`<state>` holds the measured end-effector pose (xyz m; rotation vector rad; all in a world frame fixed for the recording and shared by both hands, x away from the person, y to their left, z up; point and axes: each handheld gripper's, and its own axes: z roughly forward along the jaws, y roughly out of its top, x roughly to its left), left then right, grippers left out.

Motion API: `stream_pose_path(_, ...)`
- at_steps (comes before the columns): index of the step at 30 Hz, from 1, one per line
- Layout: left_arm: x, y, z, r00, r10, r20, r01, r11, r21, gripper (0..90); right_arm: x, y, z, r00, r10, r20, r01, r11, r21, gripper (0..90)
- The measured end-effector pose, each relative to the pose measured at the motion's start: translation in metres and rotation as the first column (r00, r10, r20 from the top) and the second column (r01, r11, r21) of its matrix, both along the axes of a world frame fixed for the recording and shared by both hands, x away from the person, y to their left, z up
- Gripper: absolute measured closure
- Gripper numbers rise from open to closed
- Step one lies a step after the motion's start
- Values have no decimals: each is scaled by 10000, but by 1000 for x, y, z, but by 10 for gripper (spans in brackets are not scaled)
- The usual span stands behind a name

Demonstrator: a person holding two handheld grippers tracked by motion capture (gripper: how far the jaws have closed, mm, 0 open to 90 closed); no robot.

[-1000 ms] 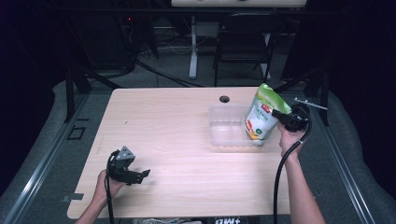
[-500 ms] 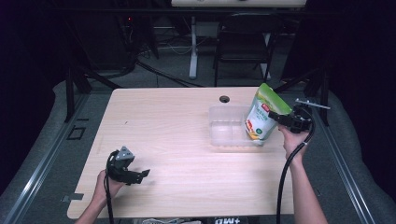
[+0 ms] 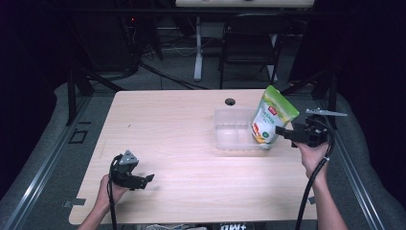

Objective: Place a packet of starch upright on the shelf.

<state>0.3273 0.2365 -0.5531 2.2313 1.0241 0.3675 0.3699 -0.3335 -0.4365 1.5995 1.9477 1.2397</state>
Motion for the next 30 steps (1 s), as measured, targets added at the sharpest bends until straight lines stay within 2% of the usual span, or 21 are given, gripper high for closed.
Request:
stream_pose_path(7, 0, -2, -1, 10000, -35, -17, 35, 10000, 14, 134, -34, 7, 9, 9973, 731, 119, -721, 9948, -718, 53)
stream_pose_path(10, 0, -2, -1, 10000, -43, -40, 43, 10000, 16, 134, -49, 11, 8, 9951, 989, 83, -976, 9900, -1016, 38)
stream_pose_path(14, 0, -3, -1, 10000, -49, -8, 49, 10000, 36, 134, -67, 18, 0, 9914, 1301, -141, -1306, 9783, -1610, 20)
stream_pose_path(15, 0, -4, -1, 10000, -41, -10, 41, 10000, 33, 134, -71, 20, -4, 9909, 1335, -137, -1339, 9763, -1701, 18)
stream_pose_path(16, 0, -4, -1, 10000, -42, -29, 42, 10000, 19, 134, -77, 22, -9, 9881, 1494, -357, -1534, 9711, -1829, 12)
stream_pose_path(20, 0, -4, -1, 9999, -78, -65, 78, 10000, 44, 134, -87, 27, -22, 9848, 1656, -517, -1725, 9665, -1900, 3)
stream_pose_path(23, 0, -5, -1, 9999, -90, -74, 90, 9999, 46, 134, -94, 31, -35, 9818, 1771, -679, -1877, 9594, -2105, 3)
stream_pose_path(24, 0, -5, -1, 9999, -113, -49, 113, 9999, 94, 134, -96, 33, -41, 9764, 1964, -896, -2115, 9534, -2154, 0)
stream_pose_path(26, 0, -6, -2, 9999, -100, -33, 100, 9999, 82, 134, -97, 35, -50, 9719, 2061, -1140, -2274, 9472, -2261, 0)
stream_pose_path(30, 1, -6, -3, 9998, -129, -140, 131, 9998, 123, 134, -101, 38, -66, 9655, 2169, -1439, -2456, 9421, -2281, 0)
